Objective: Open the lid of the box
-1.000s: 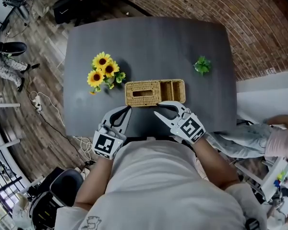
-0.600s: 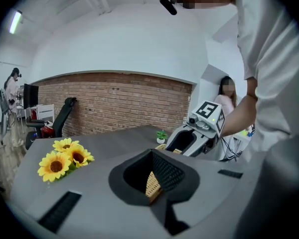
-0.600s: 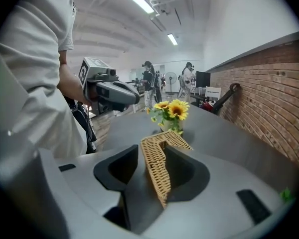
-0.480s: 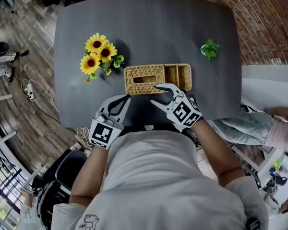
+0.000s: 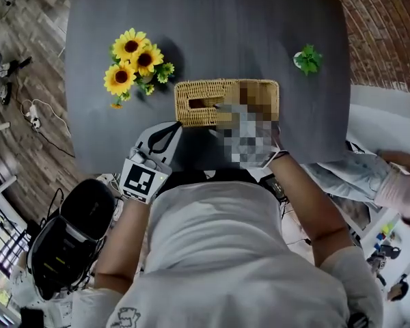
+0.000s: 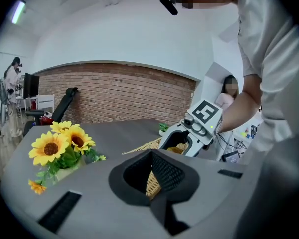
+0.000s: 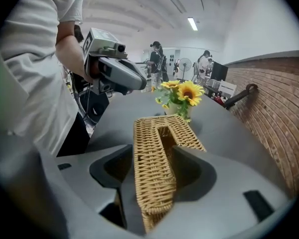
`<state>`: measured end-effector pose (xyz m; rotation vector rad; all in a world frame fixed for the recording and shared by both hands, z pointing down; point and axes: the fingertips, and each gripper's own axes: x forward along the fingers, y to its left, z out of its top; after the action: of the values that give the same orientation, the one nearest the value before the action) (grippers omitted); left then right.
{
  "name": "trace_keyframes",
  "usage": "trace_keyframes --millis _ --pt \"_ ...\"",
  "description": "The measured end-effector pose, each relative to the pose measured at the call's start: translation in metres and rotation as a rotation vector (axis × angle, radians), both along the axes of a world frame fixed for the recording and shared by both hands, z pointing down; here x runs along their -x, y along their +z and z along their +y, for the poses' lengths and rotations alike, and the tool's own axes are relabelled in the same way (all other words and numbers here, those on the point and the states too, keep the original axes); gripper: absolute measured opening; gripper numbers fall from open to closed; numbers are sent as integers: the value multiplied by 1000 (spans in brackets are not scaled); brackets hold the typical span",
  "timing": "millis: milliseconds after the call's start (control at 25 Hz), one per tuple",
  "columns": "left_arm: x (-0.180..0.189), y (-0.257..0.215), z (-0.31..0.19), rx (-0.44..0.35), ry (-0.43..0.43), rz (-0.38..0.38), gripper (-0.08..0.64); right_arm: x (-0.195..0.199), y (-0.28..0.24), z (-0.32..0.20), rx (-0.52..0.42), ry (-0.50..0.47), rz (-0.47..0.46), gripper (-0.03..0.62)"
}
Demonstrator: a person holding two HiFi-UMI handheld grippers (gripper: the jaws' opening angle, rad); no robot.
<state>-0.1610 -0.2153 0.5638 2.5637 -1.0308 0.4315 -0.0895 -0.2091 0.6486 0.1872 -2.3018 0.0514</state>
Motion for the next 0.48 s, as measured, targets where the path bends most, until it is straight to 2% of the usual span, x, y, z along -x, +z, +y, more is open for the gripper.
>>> trace_keyframes --millis 200,480 --pt "1 10 -4 17 -4 1 12 3 18 4 -50 -65 78 255" --pt "2 14 -7 23 -11 10 12 7 31 6 -111 -96 143 264"
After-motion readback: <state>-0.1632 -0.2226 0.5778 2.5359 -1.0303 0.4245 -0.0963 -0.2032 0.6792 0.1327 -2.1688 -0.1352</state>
